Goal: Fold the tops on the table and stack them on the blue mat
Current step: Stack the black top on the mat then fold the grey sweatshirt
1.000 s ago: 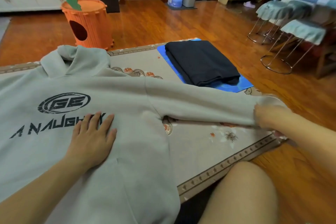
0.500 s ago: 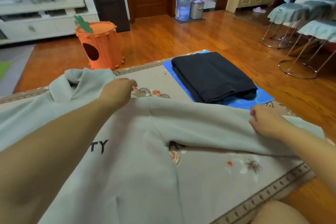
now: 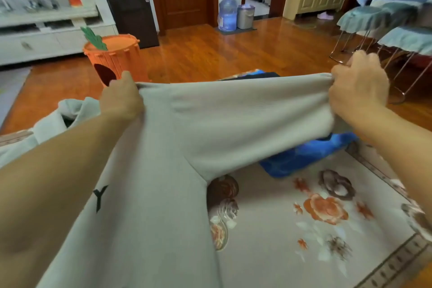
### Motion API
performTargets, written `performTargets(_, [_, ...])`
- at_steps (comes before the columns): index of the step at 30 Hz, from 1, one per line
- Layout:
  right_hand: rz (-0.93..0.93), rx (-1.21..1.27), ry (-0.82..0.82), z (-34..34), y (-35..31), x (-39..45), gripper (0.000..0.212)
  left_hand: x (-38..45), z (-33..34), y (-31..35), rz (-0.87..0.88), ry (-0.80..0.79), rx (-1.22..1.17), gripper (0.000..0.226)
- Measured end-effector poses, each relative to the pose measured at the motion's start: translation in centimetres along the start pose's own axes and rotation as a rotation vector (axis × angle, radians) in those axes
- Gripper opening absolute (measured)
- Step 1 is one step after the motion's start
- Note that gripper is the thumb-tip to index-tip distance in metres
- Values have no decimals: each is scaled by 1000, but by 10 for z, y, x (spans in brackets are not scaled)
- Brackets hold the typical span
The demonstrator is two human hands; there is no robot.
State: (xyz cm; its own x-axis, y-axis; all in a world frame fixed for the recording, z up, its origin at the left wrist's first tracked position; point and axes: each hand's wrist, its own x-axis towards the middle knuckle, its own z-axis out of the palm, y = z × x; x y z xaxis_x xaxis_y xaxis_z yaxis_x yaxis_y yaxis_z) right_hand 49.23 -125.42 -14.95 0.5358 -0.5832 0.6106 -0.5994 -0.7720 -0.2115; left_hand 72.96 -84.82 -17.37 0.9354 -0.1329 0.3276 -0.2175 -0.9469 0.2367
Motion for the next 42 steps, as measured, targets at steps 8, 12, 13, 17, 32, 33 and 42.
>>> performTargets(8, [-15,-232,-648,63,-47,-35,58,-54,64,-34,192,-466,67,79])
performTargets(12, [-56,-133,-919,65,-45,-54,63,-68,67,-56,238,-502,283,62])
performTargets(13, [-28,-107,-852,61,-41,-54,60,-66,66,-58,216,-508,306,60])
performTargets(17, [308,-37,-421,54,-15,-43,53,-46,65,-71,152,-496,256,57])
performTargets(32, [667,698,-155,39,-3,-23,20,-35,82,16,94,-574,-5,57])
performTargets(33, [680,851,-222,36,-4,-23,14,-34,85,11,100,-573,11,54])
performTargets(42, [417,606,-654,68,-7,-39,66,-42,101,-1,42,-535,-64,46])
